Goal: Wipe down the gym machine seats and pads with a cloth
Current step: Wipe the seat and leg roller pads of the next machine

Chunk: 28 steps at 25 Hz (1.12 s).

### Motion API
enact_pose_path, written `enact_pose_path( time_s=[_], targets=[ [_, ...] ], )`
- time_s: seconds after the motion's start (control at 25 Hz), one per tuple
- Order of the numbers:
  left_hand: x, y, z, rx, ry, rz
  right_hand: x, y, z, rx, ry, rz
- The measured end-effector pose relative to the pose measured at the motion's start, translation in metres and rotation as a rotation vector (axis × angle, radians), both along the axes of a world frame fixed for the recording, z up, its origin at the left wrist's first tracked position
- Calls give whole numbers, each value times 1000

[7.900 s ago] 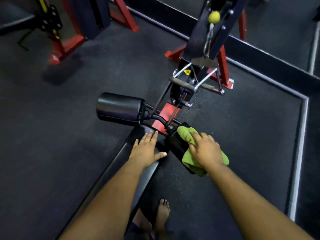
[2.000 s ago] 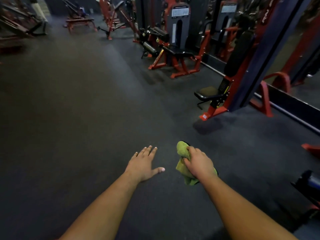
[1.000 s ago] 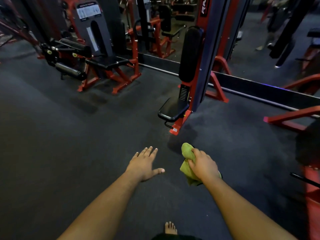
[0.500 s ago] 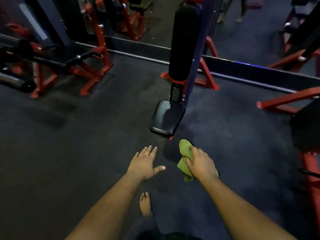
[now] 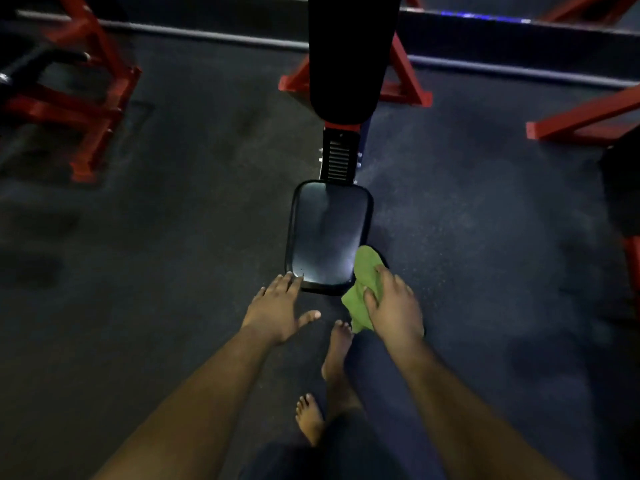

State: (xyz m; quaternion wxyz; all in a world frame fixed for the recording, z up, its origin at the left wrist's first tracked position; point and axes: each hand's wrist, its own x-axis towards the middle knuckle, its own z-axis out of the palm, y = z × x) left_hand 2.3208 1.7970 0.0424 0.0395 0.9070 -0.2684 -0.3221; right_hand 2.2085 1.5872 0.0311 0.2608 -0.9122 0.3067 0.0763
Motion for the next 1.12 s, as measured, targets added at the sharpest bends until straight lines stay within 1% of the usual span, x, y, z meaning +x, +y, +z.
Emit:
enact_pose_path(
  time_s=[0.12, 0.2, 0.28, 0.32, 0.4, 0.52, 0.6, 0.72, 0.8, 0.88, 0.96, 1.04, 1.12],
  targets=[
    [49, -23, -64, -2, 7, 31, 59, -10, -62, -6, 27, -12],
    [81, -41, -119, -31, 3, 57, 97, -8, -120, 16, 107, -43],
    [97, -51, -137, -93, -88, 74, 108, 2, -142, 36, 204, -58],
    [111, -60, -159, -112, -95, 88, 117, 6, -164, 61, 236, -115],
    [131, -75, -197, -148, -101, 146, 127, 10, -193, 54, 211, -235],
    [139, -95, -228, -167, -184, 219, 154, -14, -209, -1, 115, -287],
    [135, -99, -241, -145, -259, 225, 198, -51, -225, -26, 59, -274],
    [136, -98, -249, -132, -253, 200, 253, -98, -240, -70, 51, -233],
    [135, -98, -247, -112, -250, 189, 228, -82, -240, -114, 11, -197],
    [136, -97, -245, -104, -233, 177, 167, -38, -224, -62, -3, -142],
    [138, -98, -244, -89, -234, 173, 130, -12, -205, 27, 96, -145],
    [139, -97, -245, -83, -234, 172, 149, -35, -211, -12, 202, -98],
    [138, -98, -248, -94, -245, 163, 199, -73, -221, -163, 202, 67]
  ],
)
